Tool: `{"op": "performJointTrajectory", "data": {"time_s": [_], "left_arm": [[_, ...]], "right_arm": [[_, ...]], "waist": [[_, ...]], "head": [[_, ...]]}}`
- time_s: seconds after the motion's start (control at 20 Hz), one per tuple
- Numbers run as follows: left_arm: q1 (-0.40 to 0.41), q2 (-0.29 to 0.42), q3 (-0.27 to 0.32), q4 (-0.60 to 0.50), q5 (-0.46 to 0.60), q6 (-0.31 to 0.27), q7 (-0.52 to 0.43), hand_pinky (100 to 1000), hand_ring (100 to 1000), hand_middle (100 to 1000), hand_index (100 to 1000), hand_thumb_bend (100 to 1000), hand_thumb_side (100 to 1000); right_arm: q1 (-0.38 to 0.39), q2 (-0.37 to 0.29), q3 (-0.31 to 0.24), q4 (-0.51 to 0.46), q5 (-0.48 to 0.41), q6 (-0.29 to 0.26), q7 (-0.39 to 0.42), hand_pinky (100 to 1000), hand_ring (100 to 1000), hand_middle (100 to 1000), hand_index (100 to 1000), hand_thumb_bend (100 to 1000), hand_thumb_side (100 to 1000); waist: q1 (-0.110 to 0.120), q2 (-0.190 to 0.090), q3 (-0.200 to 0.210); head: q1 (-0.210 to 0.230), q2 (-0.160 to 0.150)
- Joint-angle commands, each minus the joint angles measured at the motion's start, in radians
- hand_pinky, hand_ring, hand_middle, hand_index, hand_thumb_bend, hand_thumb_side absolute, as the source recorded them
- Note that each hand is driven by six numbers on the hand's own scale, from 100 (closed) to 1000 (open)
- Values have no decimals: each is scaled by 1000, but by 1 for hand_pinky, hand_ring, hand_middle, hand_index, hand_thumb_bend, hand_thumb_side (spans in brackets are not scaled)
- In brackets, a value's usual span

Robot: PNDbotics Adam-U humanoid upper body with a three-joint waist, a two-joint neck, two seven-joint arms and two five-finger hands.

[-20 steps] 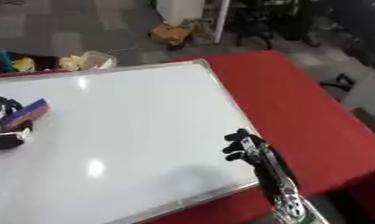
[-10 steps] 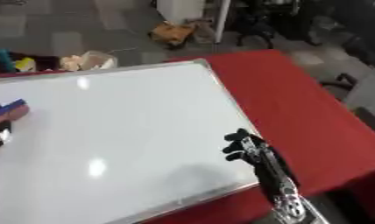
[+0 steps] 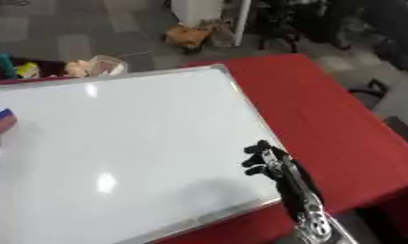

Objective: Wipe the whiteboard clean with a brush.

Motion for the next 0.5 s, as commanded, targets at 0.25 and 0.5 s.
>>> {"op": "performJointTrajectory", "data": {"time_s": [0.25, 0.5], "left_arm": [[14, -32, -78, -69, 25, -79, -69, 469, 517, 509, 713, 394, 231], [22, -48, -119, -121, 42, -115, -98, 468, 517, 509, 712, 387, 233]], "right_arm": [[-6, -5, -5, -13, 6, -4, 4, 604, 638, 483, 686, 100, 869], [-7, -6, -5, -13, 4, -4, 5, 604, 638, 483, 687, 100, 870]], "waist": [[1, -8, -3], [2, -9, -1]], "head": [[18, 3], [45, 3]]}}
